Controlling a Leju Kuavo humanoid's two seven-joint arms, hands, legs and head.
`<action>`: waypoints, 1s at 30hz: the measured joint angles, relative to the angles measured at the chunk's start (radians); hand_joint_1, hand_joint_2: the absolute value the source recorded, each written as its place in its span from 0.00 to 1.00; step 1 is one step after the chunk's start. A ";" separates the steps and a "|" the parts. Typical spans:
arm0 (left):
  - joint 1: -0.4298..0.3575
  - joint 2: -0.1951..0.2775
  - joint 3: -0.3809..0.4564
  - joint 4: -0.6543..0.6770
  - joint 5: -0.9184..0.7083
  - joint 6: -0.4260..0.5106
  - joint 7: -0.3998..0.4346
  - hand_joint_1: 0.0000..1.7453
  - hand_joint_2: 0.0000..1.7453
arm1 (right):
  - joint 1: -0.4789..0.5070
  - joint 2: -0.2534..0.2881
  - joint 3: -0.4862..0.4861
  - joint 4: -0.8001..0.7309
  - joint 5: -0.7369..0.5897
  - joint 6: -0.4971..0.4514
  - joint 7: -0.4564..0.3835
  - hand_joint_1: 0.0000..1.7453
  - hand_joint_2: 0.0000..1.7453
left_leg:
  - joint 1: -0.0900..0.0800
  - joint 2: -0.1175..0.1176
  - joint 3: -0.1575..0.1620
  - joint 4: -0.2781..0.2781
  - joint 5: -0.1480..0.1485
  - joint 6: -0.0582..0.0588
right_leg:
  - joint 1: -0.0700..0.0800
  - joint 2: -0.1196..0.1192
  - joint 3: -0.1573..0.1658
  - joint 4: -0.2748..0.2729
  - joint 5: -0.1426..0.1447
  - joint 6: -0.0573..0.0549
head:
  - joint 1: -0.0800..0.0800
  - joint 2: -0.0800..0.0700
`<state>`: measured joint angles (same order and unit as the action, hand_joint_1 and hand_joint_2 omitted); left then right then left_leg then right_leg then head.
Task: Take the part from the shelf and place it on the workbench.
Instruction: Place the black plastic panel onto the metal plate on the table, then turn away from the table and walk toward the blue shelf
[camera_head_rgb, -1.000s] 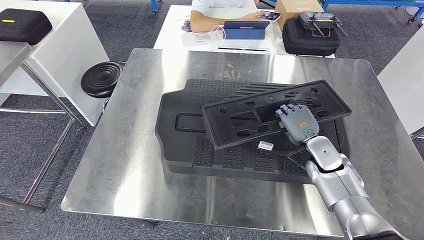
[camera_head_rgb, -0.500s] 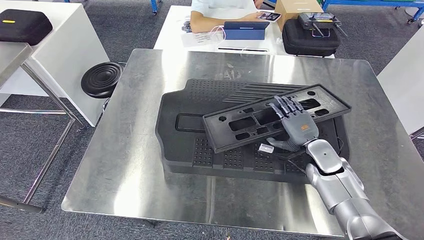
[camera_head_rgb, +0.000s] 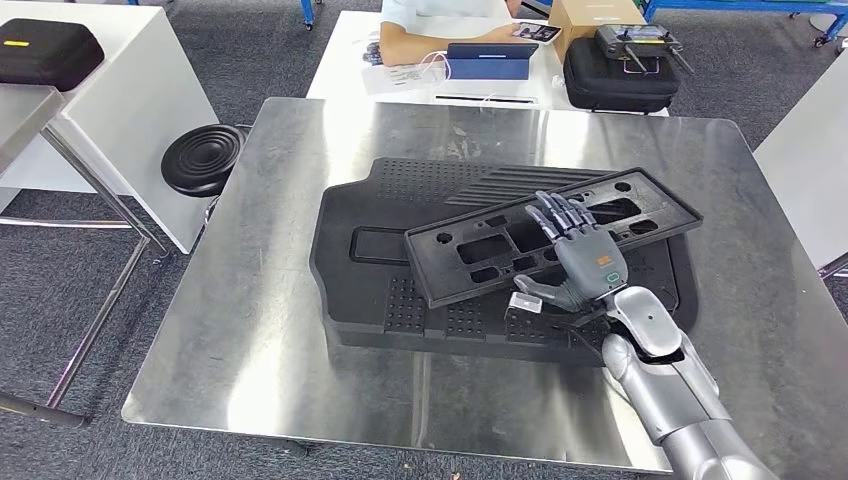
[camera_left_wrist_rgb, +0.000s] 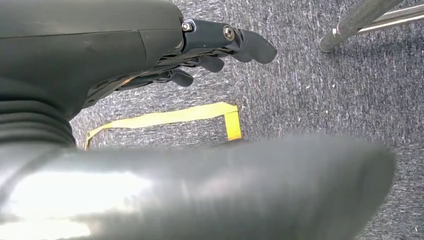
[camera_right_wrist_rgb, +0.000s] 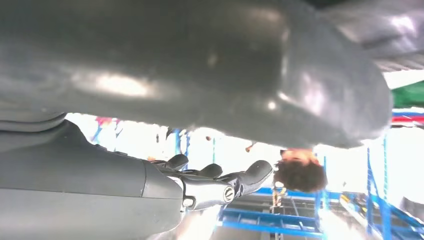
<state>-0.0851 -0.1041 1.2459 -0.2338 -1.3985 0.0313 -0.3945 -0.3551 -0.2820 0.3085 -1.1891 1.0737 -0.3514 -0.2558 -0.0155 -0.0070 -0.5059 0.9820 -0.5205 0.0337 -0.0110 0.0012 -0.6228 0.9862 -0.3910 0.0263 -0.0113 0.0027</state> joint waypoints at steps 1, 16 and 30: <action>0.001 0.000 0.000 0.000 0.001 0.000 -0.001 0.00 0.00 | 0.013 0.004 0.002 -0.042 -0.015 0.017 -0.002 0.00 0.00 | 0.000 0.000 0.000 0.000 0.000 0.000 | 0.000 0.000 0.000 0.000 0.000 0.000 | 0.000 0.000; 0.011 0.000 0.000 0.000 0.010 0.000 -0.006 0.00 0.00 | 0.084 0.010 0.033 -0.367 -0.041 0.089 0.024 0.00 0.00 | -0.001 0.000 0.000 0.000 0.000 0.000 | 0.000 0.000 0.000 0.000 0.000 0.000 | 0.000 0.000; 0.016 -0.005 0.002 0.000 0.035 0.017 -0.002 0.00 0.00 | 0.232 0.128 0.010 -0.573 -0.734 0.209 -0.159 0.00 0.00 | 0.000 0.000 0.001 0.000 -0.001 -0.001 | 0.000 0.000 0.000 0.000 -0.001 0.000 | 0.000 0.000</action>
<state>-0.0688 -0.1090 1.2477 -0.2338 -1.3632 0.0485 -0.3961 -0.1232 -0.1536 0.3183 -1.7617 0.3394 -0.1423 -0.4144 -0.0152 -0.0072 -0.5053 0.9817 -0.5215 0.0323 -0.0106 0.0011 -0.6226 0.9861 -0.3918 0.0266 -0.0112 0.0027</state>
